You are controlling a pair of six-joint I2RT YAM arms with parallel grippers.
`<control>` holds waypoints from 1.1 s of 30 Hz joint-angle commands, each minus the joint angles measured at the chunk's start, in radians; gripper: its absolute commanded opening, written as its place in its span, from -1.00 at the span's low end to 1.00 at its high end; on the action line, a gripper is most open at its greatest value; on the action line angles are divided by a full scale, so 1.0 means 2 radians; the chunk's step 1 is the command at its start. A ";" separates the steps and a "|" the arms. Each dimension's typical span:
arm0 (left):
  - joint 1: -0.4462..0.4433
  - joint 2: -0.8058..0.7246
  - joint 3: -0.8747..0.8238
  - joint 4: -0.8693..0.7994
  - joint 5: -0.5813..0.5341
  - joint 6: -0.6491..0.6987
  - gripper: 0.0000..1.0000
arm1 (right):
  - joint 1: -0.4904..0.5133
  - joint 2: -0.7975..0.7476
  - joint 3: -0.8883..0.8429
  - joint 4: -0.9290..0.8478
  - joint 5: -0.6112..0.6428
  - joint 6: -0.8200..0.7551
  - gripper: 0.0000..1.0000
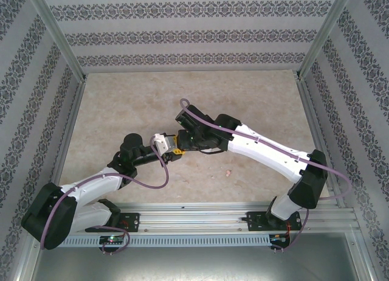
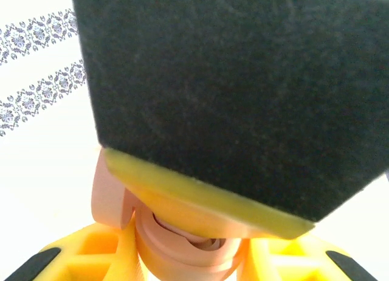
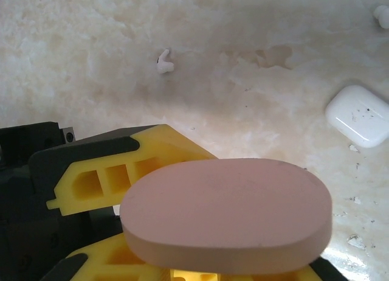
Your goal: Insert the wireless bluetooth earbuds into the charging case
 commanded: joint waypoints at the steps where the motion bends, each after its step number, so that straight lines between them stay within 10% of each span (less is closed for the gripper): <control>1: -0.009 -0.008 0.021 -0.008 0.022 -0.003 -0.77 | 0.005 0.008 0.013 -0.022 0.021 -0.011 -0.59; 33: -0.009 0.009 0.039 -0.037 0.067 -0.037 -0.75 | -0.015 -0.082 -0.043 0.009 0.011 -0.023 -0.70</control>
